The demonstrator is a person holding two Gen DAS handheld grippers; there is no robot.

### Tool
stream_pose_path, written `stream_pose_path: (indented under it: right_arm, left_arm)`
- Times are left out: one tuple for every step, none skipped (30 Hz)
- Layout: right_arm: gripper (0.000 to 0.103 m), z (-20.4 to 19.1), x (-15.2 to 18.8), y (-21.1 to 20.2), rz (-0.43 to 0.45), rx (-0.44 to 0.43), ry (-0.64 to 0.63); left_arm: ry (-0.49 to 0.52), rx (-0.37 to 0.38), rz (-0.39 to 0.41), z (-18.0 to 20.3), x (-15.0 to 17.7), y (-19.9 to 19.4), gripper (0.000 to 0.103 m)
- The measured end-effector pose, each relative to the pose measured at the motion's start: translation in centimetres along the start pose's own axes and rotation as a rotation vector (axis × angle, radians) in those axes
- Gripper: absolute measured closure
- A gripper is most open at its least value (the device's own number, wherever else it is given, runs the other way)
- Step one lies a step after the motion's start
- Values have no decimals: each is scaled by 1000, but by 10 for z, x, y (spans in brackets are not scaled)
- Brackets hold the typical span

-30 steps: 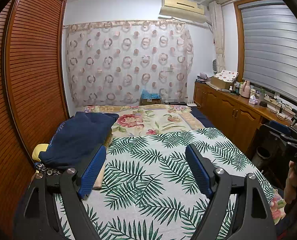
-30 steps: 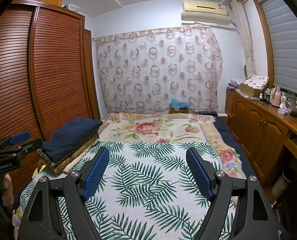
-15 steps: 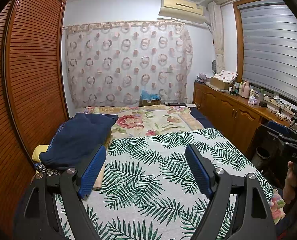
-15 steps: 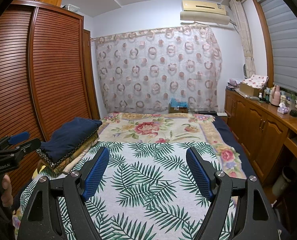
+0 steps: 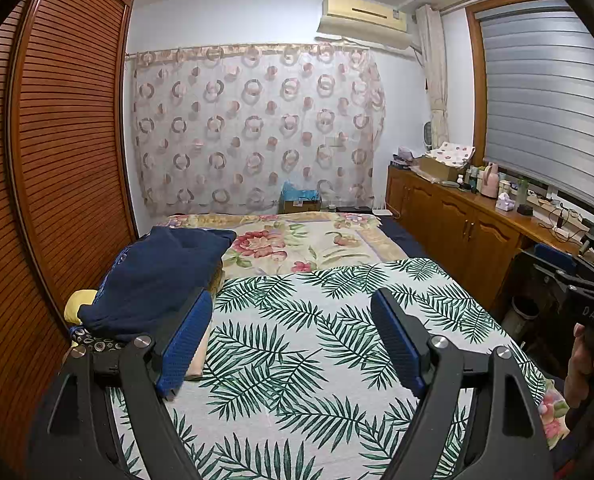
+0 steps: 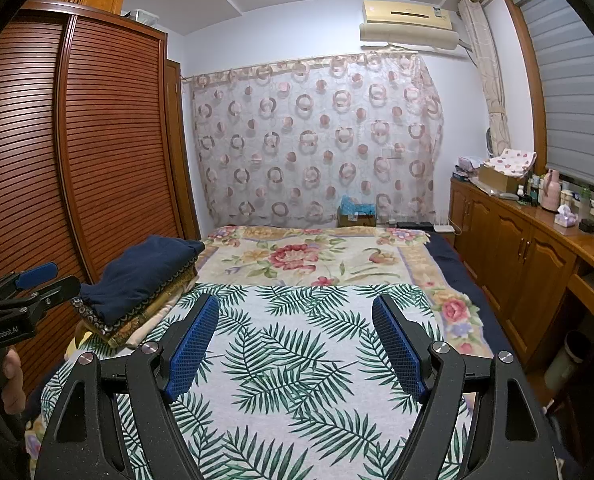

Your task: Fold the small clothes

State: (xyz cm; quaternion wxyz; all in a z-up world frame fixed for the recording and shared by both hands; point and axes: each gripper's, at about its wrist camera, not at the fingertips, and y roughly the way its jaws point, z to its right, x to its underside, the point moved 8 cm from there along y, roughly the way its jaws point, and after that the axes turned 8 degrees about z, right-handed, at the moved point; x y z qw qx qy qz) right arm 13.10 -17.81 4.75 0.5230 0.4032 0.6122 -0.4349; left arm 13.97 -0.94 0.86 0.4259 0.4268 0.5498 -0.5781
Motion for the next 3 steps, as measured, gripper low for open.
stream_pose_path:
  right_arm:
    - [22,0,0,0,0,-1,0]
    - [22,0,0,0,0,0,0]
    - [22,0,0,0,0,-1,-1]
  left_arm:
    - [0,0,0,0,0,0,21]
    - [0,0,1,0,0,0,21]
    - [0,0,1,0,0,0,21]
